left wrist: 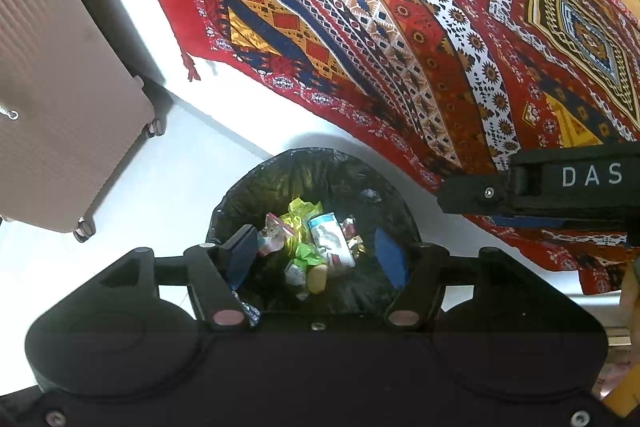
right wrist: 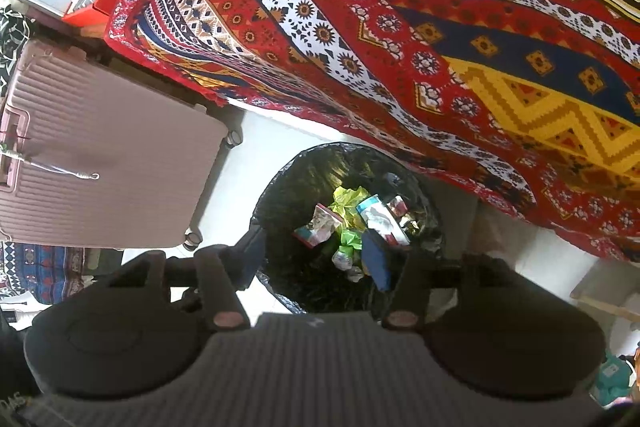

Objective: Collect trash

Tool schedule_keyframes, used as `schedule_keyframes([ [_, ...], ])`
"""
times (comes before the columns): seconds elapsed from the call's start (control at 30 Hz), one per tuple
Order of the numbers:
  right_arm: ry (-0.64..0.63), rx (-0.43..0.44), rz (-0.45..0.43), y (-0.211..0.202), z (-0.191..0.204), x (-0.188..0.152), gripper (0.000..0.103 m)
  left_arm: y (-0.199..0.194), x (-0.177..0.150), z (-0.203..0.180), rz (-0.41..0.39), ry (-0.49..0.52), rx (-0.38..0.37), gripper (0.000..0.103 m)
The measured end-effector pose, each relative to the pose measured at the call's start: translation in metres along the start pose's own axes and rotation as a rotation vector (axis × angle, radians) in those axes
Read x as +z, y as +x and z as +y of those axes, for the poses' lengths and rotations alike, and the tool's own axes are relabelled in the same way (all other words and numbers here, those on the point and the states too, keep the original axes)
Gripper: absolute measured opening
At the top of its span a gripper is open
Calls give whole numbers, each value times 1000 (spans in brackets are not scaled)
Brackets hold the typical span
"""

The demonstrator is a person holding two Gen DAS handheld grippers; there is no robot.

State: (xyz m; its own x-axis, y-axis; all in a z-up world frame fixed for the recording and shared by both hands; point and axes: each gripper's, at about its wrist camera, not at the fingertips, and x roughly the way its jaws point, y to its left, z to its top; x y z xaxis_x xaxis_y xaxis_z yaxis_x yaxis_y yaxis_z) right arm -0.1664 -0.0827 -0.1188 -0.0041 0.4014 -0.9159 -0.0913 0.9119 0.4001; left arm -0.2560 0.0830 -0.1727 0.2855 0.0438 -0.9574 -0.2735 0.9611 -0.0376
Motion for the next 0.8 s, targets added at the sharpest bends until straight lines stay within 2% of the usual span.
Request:
schedule_keyframes([
  [0.8,13,1,-16,-5,-3,-1,69,0,-3,-5,-7,24,1,66],
])
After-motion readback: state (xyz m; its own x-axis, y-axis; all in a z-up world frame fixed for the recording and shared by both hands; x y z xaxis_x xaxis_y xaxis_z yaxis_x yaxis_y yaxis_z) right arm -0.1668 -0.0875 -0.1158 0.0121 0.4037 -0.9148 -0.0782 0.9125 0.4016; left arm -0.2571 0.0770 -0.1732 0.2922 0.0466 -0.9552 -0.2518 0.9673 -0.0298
